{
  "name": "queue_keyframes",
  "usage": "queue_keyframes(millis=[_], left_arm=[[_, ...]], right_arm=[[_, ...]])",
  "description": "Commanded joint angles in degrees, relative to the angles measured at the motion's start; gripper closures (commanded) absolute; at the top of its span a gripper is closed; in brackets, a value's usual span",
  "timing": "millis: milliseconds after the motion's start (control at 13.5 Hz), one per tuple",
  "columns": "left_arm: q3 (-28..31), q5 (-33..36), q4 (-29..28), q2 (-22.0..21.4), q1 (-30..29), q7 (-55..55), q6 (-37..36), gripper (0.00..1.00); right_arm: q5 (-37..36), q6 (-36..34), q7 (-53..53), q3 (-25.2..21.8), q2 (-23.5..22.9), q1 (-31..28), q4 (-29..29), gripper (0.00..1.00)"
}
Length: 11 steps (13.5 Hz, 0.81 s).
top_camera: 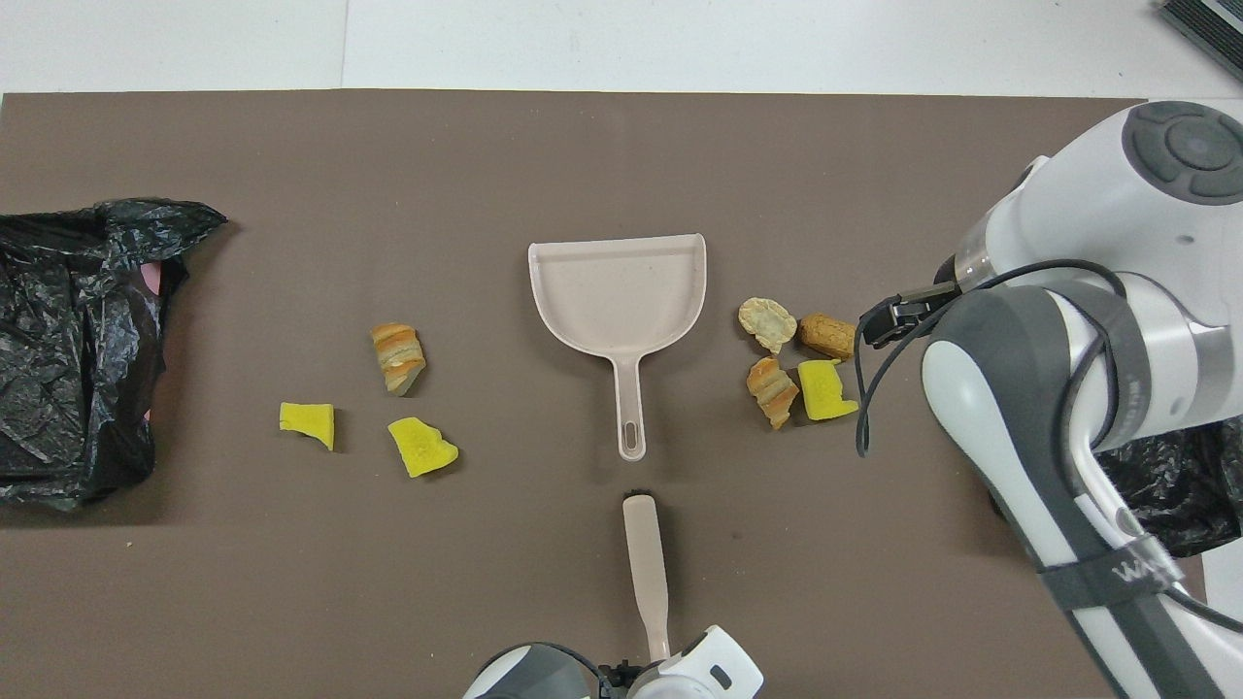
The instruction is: Sweep and dump trash in bin
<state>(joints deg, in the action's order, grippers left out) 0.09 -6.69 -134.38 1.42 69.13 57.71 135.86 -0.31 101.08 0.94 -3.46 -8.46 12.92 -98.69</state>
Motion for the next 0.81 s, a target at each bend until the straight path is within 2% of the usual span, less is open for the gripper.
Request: queue_keyframes(millis=[0, 222, 296, 369, 517, 739], left_arm=[[1.58, -0.78, 0.08, -0.09, 0.31, -0.22, 0.9, 0.21], [1.84, -0.78, 0.61, -1.41, -1.1, -1.19, 0.03, 0.21], [2.02, -0.78, 1.39, -1.68, -1.36, -1.19, -1.37, 0.27], [2.02, -0.78, 2.27, -1.68, -2.06, -1.19, -2.95, 0.42], [2.02, -0.69, 2.55, -1.77, -2.16, -1.28, -4.72, 1.0], [2.11, -0.78, 2.54, -1.85, -3.29, -3.56, -7.35, 1.0]], right_arm=[[0.31, 0.87, 0.47, 0.21, 0.98, 0.52, -1.86, 0.0], [0.4, 1.14, 0.55, 0.21, 0.98, 1.49, -1.94, 0.0], [0.4, 1.31, 0.55, 0.21, 0.9, 1.49, -1.86, 0.0], [0.4, 1.31, 0.47, 0.21, 0.98, 1.49, -1.86, 0.0], [0.4, 1.31, 0.47, 0.21, 0.9, 1.49, -1.94, 0.0], [0.92, 1.4, 0.47, 0.21, 0.9, 1.49, -1.94, 0.0]])
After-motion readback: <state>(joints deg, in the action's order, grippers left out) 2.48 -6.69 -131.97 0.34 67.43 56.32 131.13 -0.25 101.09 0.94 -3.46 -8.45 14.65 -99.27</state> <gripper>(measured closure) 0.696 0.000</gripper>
